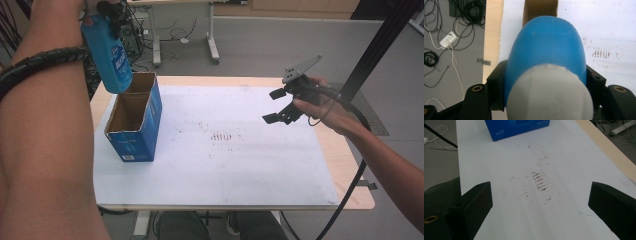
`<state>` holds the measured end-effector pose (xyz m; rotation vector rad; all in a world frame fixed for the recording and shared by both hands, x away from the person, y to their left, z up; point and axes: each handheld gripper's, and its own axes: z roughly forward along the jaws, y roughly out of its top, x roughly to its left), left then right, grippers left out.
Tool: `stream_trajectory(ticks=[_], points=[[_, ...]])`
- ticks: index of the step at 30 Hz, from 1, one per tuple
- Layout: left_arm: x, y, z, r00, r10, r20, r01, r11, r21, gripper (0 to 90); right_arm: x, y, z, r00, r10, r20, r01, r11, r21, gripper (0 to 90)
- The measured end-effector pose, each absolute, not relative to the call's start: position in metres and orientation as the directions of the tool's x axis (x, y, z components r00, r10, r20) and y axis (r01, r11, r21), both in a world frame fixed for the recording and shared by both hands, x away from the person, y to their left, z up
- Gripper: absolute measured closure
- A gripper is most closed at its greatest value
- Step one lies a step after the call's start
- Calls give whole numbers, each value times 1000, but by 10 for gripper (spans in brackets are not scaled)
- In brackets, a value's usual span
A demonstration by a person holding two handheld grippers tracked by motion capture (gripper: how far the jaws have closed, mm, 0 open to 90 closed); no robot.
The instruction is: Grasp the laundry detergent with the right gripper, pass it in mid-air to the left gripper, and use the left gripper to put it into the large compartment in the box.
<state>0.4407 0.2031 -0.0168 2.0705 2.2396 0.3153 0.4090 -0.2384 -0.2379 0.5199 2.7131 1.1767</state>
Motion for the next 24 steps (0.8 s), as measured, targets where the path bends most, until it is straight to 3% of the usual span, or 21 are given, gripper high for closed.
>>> stream_trajectory(ticks=[24], points=[[450, 222, -83, -123, 991, 56, 977, 111, 181, 366, 409, -232, -246, -936, 351, 3, 246, 651, 718, 56]])
